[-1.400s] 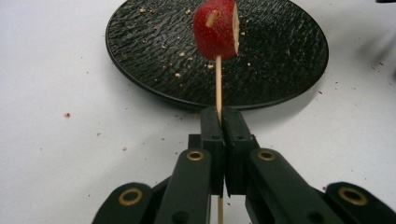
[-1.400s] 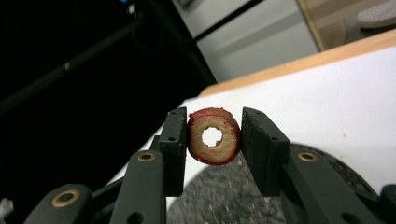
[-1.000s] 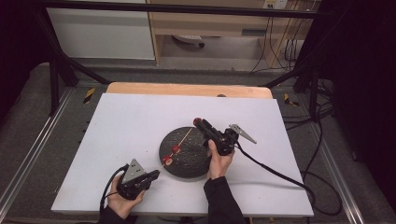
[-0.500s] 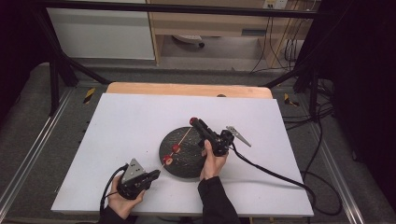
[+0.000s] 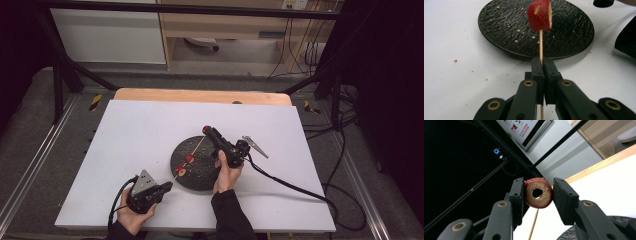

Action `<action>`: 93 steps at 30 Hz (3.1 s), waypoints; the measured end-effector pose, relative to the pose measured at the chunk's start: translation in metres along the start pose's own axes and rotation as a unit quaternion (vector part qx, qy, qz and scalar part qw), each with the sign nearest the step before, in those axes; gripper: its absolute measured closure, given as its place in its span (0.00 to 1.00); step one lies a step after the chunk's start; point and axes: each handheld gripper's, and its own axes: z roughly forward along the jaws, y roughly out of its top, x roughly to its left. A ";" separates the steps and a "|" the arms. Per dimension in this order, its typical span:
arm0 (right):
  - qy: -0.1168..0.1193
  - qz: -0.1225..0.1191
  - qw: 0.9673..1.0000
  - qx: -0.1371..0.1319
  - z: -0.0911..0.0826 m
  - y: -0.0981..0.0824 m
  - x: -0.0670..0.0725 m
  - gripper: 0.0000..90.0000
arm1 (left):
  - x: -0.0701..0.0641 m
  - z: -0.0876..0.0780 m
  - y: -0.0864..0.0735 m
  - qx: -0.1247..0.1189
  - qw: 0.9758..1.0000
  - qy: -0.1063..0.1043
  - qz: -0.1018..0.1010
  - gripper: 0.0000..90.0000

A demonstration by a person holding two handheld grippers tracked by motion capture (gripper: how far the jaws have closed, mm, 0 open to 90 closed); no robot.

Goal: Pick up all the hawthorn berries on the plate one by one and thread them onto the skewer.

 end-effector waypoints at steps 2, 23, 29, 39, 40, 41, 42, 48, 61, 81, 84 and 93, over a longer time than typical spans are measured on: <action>0.001 0.003 1.000 -0.002 0.001 -0.001 0.000 0.69 | -0.002 0.001 0.000 -0.001 1.000 0.000 -0.002 0.98; 0.005 0.006 1.000 0.005 -0.002 -0.011 0.001 0.70 | -0.005 0.010 0.006 -0.021 0.999 0.007 -0.029 0.98; 0.005 0.014 1.000 0.002 -0.002 -0.010 0.001 0.70 | -0.006 0.009 0.006 -0.029 0.999 0.009 -0.031 0.98; 0.009 0.022 1.000 0.016 -0.003 -0.016 0.001 0.70 | -0.009 0.013 0.009 -0.027 0.999 0.008 -0.039 0.98; 0.009 0.020 1.000 0.020 -0.003 -0.016 0.001 0.70 | -0.009 0.014 0.010 -0.027 0.999 0.008 -0.039 0.98; 0.009 0.020 0.999 0.025 -0.003 -0.016 0.001 0.70 | -0.008 0.014 0.011 -0.027 0.999 0.008 -0.040 0.98; 0.009 0.019 0.999 0.029 -0.004 -0.016 0.001 0.70 | -0.008 0.015 0.013 -0.027 0.999 0.007 -0.041 0.98; 0.007 0.004 0.999 0.052 -0.006 -0.018 0.003 0.69 | -0.006 0.018 0.014 -0.024 0.999 0.008 -0.037 0.98; -0.005 -0.059 0.991 0.119 -0.012 -0.007 0.006 0.50 | 0.000 0.011 0.012 -0.029 0.999 0.005 -0.037 0.98; -0.062 -0.237 0.910 0.335 -0.043 0.030 -0.017 0.02 | 0.007 0.006 0.004 -0.006 1.000 -0.006 -0.015 0.98; -0.070 -0.255 0.899 0.348 -0.051 0.033 -0.022 0.01 | 0.009 0.006 0.004 -0.002 1.000 -0.014 -0.014 0.98; -0.074 -0.280 0.880 0.376 -0.080 0.043 -0.043 0.02 | 0.012 0.004 0.006 0.003 1.000 -0.017 -0.017 0.98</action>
